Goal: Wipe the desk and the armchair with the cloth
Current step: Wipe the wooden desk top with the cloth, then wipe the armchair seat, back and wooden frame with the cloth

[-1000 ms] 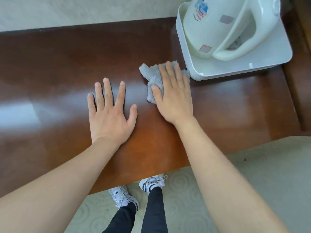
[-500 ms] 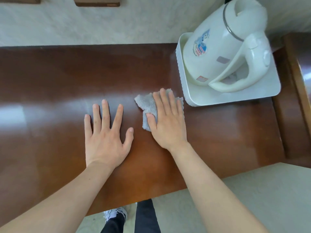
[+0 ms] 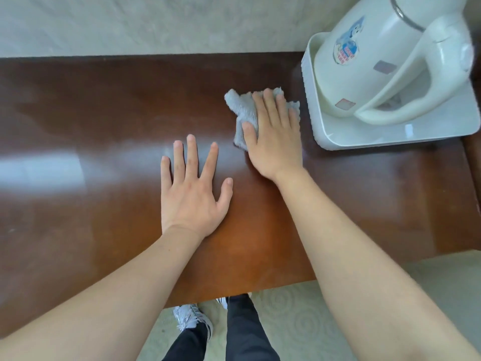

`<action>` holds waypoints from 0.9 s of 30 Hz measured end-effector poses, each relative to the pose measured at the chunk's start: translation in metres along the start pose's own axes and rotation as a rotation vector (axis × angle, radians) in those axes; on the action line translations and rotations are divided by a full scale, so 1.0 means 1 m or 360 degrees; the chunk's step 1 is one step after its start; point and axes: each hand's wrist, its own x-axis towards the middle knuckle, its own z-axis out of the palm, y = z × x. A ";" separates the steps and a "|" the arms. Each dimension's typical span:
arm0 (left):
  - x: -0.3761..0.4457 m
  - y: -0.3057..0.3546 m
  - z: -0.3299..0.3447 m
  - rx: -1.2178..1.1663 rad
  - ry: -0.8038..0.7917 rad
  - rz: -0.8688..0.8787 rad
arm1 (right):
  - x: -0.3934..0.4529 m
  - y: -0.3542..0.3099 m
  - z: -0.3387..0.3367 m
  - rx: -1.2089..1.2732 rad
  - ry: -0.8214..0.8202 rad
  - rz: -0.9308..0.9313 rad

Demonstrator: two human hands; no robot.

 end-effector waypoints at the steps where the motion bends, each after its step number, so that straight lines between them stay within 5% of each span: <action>1: 0.000 -0.001 0.000 -0.0020 0.0004 -0.0001 | -0.021 -0.001 0.002 -0.0020 -0.0005 0.0003; 14: -0.003 -0.015 -0.018 -0.0422 -0.0108 0.0060 | -0.233 -0.031 0.014 0.0260 -0.0261 0.0235; 20: -0.035 -0.031 -0.080 -0.1087 -0.0274 0.0202 | -0.229 -0.066 -0.059 0.1439 -0.0487 0.1000; 24: -0.084 -0.038 -0.139 -0.1528 -0.0295 0.0282 | -0.226 -0.101 -0.131 0.2286 -0.0501 0.1015; 27: -0.120 -0.050 -0.183 -0.1686 -0.0273 0.0224 | -0.237 -0.122 -0.179 0.2858 -0.0740 0.0872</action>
